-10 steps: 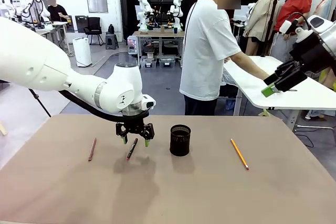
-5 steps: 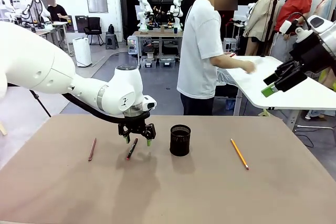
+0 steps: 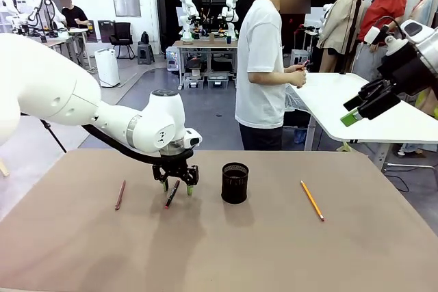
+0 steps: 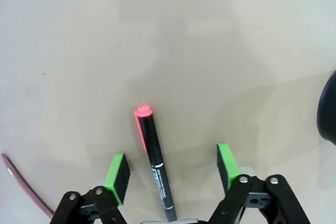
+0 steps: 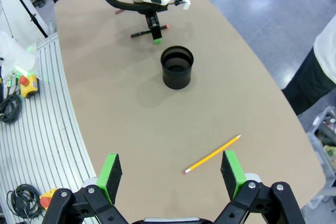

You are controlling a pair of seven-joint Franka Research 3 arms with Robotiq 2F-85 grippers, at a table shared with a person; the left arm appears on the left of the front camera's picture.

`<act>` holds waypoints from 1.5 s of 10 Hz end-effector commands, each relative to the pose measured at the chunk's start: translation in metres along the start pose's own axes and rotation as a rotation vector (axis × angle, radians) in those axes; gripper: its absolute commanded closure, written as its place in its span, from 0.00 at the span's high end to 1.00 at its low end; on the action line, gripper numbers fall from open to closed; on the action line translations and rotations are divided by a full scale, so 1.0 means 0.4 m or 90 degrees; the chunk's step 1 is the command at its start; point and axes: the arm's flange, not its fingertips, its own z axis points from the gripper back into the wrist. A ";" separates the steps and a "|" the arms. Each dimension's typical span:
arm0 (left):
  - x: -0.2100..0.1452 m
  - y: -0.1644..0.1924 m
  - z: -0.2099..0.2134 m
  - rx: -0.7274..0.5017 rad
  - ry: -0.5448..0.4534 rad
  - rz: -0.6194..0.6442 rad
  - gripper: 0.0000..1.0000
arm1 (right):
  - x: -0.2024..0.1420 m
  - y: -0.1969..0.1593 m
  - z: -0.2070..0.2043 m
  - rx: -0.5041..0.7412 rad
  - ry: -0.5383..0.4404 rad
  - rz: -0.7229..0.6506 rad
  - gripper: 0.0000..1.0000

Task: Place the pens into the pen holder.
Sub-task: Pick up a writing instrument from the table and place it into the Pen holder.

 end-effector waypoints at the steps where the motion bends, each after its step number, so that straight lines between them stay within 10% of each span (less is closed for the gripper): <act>1: 0.018 0.002 0.003 0.015 -0.006 -0.003 0.42 | 0.002 0.001 0.001 0.003 -0.005 0.002 1.00; 3: 0.021 -0.001 0.000 0.026 -0.006 0.003 0.04 | 0.002 0.001 0.001 0.003 -0.005 0.002 1.00; 4: 0.018 -0.001 0.001 0.030 -0.004 0.004 0.00 | 0.002 0.001 0.001 0.003 -0.005 0.002 1.00; 9: 0.002 -0.002 0.012 0.043 0.023 0.007 0.00 | 0.002 0.001 0.001 0.003 -0.005 0.002 1.00; 15: -0.058 0.065 0.143 -0.260 0.002 -0.072 0.00 | 0.002 0.001 0.001 0.003 -0.005 0.002 1.00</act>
